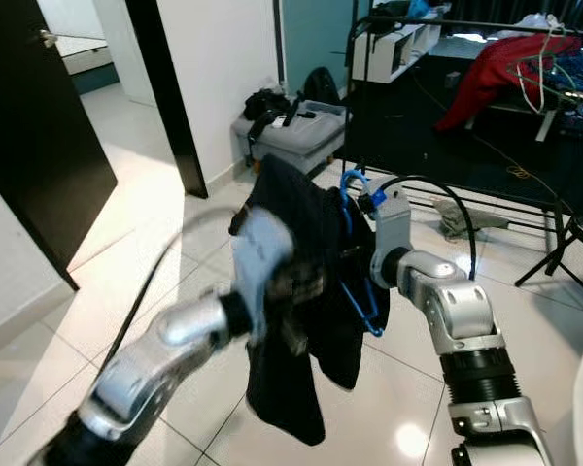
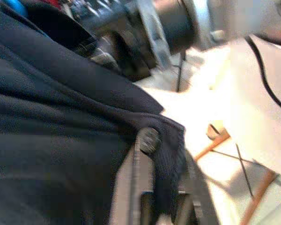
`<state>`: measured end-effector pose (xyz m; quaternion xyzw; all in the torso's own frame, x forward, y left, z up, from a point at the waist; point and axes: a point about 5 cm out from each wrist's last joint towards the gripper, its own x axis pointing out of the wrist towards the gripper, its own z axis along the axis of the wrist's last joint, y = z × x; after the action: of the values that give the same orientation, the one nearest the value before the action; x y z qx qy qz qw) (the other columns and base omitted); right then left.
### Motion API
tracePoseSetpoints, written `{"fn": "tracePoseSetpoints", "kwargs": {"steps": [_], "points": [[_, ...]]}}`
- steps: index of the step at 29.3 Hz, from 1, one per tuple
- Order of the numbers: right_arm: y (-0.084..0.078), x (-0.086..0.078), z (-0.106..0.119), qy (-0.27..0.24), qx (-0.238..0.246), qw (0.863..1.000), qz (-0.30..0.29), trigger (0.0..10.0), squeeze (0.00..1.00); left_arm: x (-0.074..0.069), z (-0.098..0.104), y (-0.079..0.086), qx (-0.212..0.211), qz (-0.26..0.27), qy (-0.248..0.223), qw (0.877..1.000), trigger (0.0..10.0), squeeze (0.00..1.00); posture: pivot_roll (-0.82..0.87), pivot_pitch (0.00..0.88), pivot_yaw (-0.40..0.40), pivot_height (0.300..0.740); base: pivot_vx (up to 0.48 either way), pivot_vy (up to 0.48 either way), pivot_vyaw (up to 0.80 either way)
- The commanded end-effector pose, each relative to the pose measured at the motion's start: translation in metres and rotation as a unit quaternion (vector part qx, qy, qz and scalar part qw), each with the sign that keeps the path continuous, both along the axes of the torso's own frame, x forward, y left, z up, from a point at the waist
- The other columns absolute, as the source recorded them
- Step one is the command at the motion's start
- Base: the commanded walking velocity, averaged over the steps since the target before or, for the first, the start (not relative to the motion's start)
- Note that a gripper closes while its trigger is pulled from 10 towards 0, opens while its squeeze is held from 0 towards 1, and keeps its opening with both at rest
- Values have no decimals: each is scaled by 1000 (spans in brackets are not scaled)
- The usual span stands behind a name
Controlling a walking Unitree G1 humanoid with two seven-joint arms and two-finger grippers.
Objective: Hang hanger
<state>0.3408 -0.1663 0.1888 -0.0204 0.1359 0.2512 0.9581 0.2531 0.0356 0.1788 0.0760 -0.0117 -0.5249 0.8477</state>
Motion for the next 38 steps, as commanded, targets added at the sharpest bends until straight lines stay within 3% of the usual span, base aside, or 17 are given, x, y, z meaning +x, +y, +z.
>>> {"fn": "tracePoseSetpoints", "kwargs": {"steps": [1,3,9,11,12,14,16,18,22,24,27,34,35,36,38], "points": [[1,2,24,-59,9,998,8,10000,0,-10,-3,-3,20,-39,-3,999,10000,1000,-49,0,36,740,0,0,0],[0,-1,28,-65,4,997,31,10000,0,-5,-5,6,41,-16,-12,999,10000,1000,-48,0,36,740,0,0,0],[0,-10,26,-64,-17,995,78,10000,0,2,1,17,50,9,-27,998,10000,1000,-46,0,34,740,0,0,0],[-2,-25,22,-56,-51,986,148,10000,0,10,17,33,38,32,-45,998,10000,1000,-47,0,34,740,0,0,0],[-2,-25,22,-56,-51,986,148,10000,0,10,17,33,38,32,-45,998,10000,1000,-47,0,34,740,0,0,0],[-12,-35,24,-47,-67,978,191,10000,0,9,42,52,17,24,-68,997,10000,1000,-50,0,34,740,0,0,0],[-12,-35,24,-47,-67,978,191,10000,0,9,42,52,17,24,-68,997,10000,1000,-50,0,34,740,0,0,0],[-24,-40,26,-38,-80,974,206,10000,0,10,66,74,-8,29,-94,995,10000,1000,-50,0,34,740,0,0,0],[-28,-41,26,-34,-85,973,210,10000,0,10,74,80,-16,32,-104,994,10000,1000,-50,0,34,740,0,0,0],[-42,-45,24,-16,-102,969,222,10000,0,9,102,105,-34,53,-143,988,10000,1000,-49,0,33,740,0,0,0],[-49,-49,27,-14,-97,966,240,10000,0,8,114,118,-19,69,-169,983,10000,1000,-46,0,33,740,0,0,0],[-39,-67,33,-5,-91,936,340,10000,0,11,104,120,59,70,-161,983,10000,1000,-49,0,34,740,0,0,0],[-36,-69,33,-3,-94,931,353,10000,0,11,99,118,79,58,-153,983,10000,925,-49,0,35,740,0,0,0],[-31,-69,33,-4,-96,926,366,10000,0,11,93,115,111,44,-146,982,10000,0,-49,0,36,740,0,0,0],[-21,-69,34,-12,-96,916,388,10000,0,11,80,112,173,24,-131,976,10000,0,-47,0,37,740,0,0,0]]}}
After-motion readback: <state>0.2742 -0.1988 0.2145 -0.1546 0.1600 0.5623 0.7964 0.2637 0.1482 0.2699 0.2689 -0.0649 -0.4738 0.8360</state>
